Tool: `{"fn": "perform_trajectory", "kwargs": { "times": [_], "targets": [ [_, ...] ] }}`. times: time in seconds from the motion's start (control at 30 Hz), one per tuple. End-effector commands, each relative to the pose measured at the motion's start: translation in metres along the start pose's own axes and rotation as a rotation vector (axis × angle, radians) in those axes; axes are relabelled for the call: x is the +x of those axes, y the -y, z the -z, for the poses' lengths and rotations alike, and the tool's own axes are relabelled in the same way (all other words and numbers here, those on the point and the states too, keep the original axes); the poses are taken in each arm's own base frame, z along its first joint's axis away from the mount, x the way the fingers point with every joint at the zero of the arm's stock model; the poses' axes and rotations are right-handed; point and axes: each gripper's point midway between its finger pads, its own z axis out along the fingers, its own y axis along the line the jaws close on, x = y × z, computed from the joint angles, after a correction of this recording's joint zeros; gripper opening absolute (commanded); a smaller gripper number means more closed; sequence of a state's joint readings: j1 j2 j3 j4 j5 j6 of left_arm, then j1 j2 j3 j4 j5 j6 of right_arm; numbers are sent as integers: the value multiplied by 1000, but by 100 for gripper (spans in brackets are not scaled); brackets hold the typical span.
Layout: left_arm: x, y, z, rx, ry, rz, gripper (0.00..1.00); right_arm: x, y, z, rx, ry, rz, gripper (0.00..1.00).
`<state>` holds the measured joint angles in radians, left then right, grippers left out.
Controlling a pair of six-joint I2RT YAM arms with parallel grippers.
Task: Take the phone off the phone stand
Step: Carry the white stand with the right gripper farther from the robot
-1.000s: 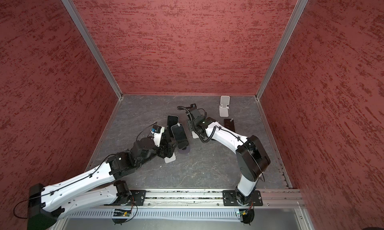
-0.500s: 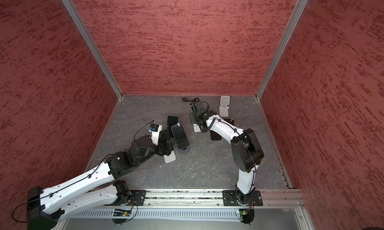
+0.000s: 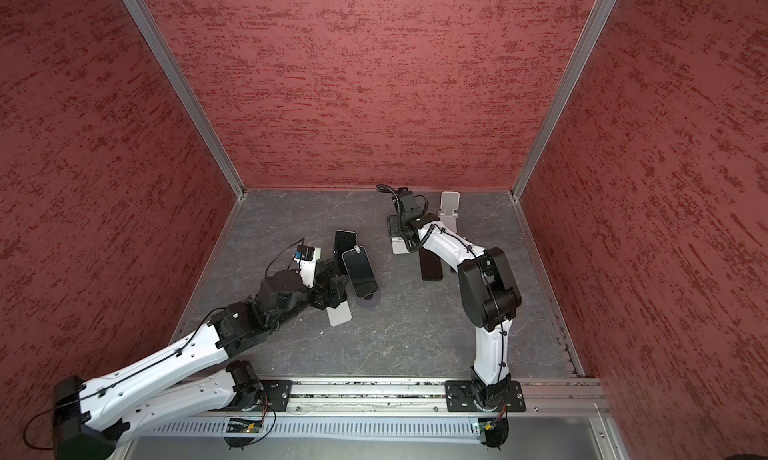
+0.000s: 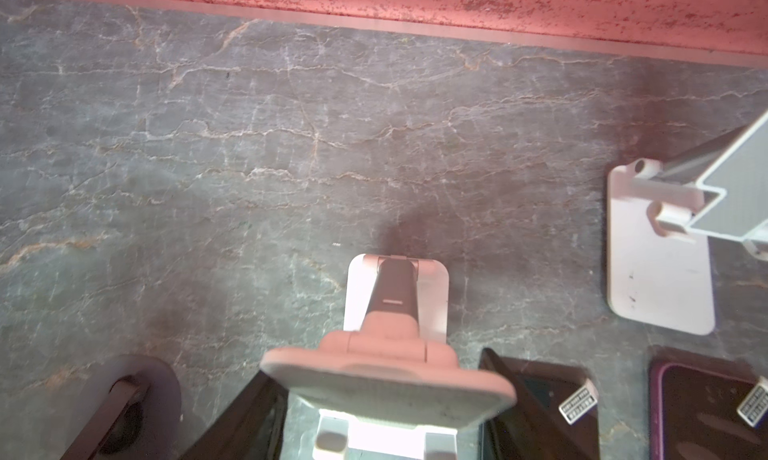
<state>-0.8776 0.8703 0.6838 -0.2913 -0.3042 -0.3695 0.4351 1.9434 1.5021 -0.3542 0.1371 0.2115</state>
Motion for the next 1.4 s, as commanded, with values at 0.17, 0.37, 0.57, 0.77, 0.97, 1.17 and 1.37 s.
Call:
{"fn": "perform_trajectory", "kwargs": {
  "times": [0.17,0.37,0.57,0.77,0.97,1.17,1.37],
  "targets": [
    [-10,1,4,7,10,29,99,-46,9,-5,-14,111,-15,65],
    [-12,3,3,13,13,36,99,-54,18,-11,7,123,-11,65],
    [-12,6,-1,9,-10,25,100,-57,29,-19,26,134,-21,65],
    [-14,10,-5,17,-19,19,99,-56,38,-32,46,127,-28,65],
    [-16,12,-7,19,-19,12,99,-55,46,-41,56,122,-38,65],
    [-15,13,-10,21,-29,13,100,-50,49,-49,56,105,-46,66],
    [-15,13,-12,23,-33,17,99,-43,49,-56,49,85,-48,70]
  ]
}}
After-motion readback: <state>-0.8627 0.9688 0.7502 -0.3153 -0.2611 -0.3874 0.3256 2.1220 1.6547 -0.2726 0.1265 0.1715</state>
